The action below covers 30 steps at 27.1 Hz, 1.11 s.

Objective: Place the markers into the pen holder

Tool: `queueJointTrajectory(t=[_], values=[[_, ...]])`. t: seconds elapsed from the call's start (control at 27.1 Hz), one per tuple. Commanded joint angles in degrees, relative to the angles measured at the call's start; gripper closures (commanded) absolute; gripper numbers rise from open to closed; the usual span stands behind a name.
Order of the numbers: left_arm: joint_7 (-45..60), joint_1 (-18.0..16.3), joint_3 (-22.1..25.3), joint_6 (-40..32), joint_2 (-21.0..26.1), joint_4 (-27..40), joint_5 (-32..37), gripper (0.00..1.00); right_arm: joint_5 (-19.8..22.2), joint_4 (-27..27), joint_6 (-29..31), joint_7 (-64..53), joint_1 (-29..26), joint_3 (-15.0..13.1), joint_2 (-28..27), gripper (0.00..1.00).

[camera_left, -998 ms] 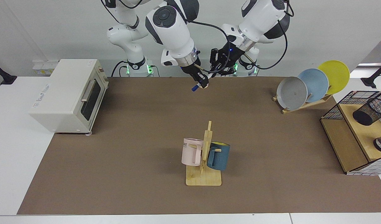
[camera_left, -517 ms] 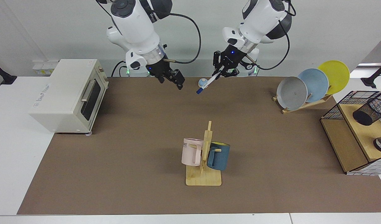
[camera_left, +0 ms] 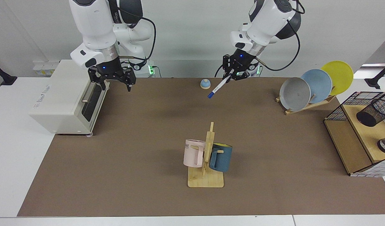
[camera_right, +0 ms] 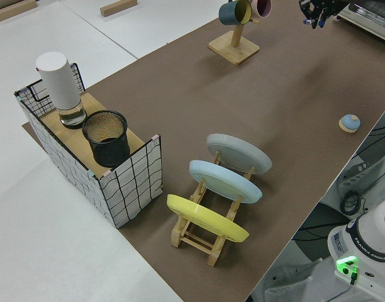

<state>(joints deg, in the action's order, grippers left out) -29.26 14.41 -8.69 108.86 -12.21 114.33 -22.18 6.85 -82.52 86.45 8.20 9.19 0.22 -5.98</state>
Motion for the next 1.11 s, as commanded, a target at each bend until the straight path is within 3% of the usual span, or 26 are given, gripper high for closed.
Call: queueJointTrajectory(t=[0.0,0.15,0.26,0.33,0.48,0.74,1.07], values=[[-0.10,-1.57,0.51,-2.59,-1.23,0.72,4.24,1.00,6.07,-0.63,-1.29,-5.82,-0.67,1.01,1.33,0.00],[-1.68,-2.98,0.60,-4.97,-0.97,0.19,9.07,1.00,4.50,-1.59,-1.20,-5.39,-2.85,1.10,1.50,0.00],[-3.08,-2.98,1.65,-6.29,-0.97,-0.16,14.34,1.00,-3.21,-4.66,0.55,-3.37,-5.84,1.01,2.99,0.00],[-3.96,-3.07,3.40,-7.25,-0.80,-0.77,15.93,1.00,-5.78,-6.33,3.01,-3.36,-6.99,1.01,3.61,0.00],[-6.59,-2.98,6.48,-10.32,0.34,-2.97,20.49,1.00,-6.32,-8.71,4.25,-0.82,-6.65,1.01,4.93,0.00],[-16.87,-3.07,10.97,-13.32,1.75,-5.96,32.18,1.00,-6.58,-8.01,4.60,1.03,-6.29,1.19,4.67,0.00],[-25.31,-4.47,11.94,-14.11,1.58,-6.05,47.92,1.00,-7.11,-7.92,4.69,1.56,-7.43,1.10,4.75,0.00]])
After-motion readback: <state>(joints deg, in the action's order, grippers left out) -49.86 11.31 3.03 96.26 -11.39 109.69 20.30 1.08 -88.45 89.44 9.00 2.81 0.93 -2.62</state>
